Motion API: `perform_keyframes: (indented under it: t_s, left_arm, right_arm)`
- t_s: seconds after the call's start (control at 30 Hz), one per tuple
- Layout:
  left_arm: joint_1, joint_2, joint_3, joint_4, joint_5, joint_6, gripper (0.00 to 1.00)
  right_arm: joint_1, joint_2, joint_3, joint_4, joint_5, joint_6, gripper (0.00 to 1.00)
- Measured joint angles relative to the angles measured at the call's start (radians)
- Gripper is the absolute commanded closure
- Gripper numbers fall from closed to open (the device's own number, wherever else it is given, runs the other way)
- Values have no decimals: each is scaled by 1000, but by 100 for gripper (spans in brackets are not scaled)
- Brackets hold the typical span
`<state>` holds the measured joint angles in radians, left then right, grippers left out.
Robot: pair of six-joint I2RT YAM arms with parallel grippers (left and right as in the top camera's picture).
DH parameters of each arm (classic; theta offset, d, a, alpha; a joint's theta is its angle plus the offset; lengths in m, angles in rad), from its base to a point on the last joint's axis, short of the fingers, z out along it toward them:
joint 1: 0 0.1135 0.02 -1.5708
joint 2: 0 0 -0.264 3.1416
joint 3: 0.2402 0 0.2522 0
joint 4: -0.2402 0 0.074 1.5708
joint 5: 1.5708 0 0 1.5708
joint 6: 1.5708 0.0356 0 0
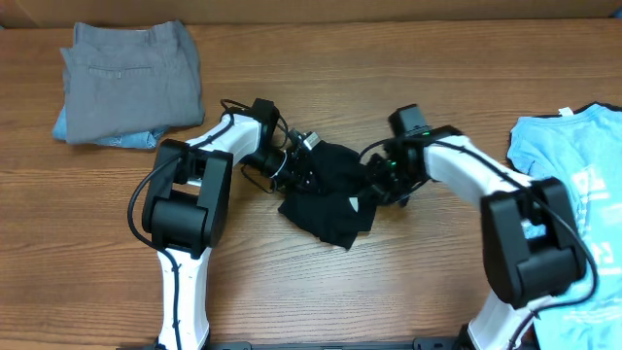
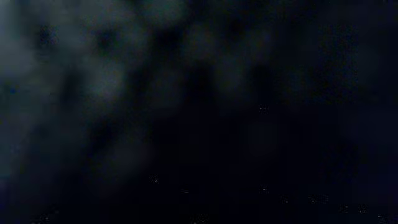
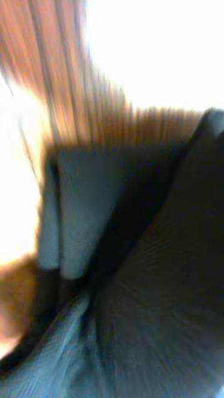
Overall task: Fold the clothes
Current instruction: 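Carry the black shirt left and place it on the grey clothes stack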
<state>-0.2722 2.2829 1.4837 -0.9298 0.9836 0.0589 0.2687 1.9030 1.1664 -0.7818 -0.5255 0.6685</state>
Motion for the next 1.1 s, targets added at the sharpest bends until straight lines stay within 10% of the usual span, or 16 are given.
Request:
perform_keyframes:
  t_s: [0.5,1.1]
  left_arm:
    - [251,-49,299,-144,-77,-15,96]
    - [600,-89,505,222,-327,-252,96]
  right_arm:
    - [-124,-266,50,-45,51,-39,78]
    - [-124,-266,50,-101,68,-40,78]
